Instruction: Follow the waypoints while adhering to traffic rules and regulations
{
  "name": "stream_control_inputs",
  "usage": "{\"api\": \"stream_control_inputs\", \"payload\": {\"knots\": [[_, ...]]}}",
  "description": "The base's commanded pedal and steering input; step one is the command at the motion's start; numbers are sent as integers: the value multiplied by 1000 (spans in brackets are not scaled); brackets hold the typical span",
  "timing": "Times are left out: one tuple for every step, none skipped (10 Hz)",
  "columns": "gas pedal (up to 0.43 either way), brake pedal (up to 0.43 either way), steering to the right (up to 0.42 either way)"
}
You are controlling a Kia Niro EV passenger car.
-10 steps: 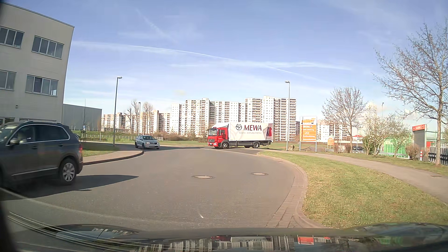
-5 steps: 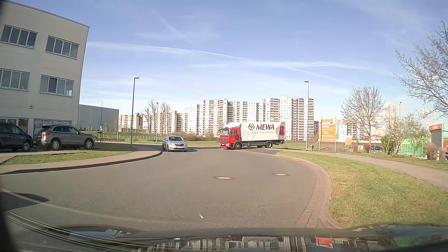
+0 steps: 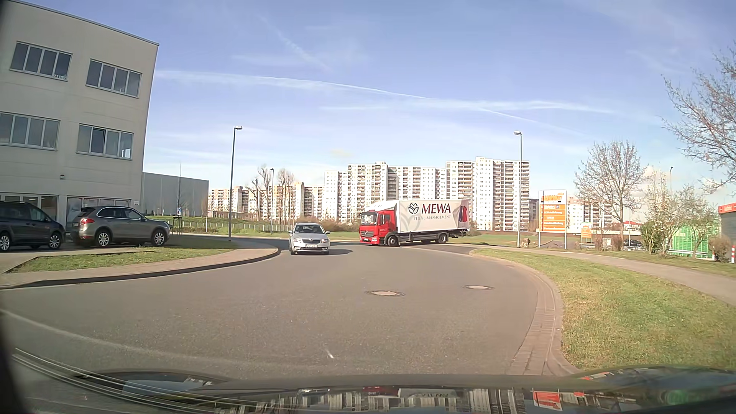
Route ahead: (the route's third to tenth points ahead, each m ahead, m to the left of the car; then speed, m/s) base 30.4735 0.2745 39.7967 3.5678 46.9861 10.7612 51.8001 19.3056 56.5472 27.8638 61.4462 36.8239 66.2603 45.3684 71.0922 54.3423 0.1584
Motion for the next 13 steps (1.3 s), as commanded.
{"api": "stream_control_inputs", "payload": {"knots": [[0,152,-963],[0,128,-963],[0,116,-964],[0,110,-964],[0,110,-964],[0,61,-964],[0,67,-964],[0,43,-963],[0,0,-963],[0,0,-963],[0,0,-963],[0,0,-963],[0,0,-962]]}}
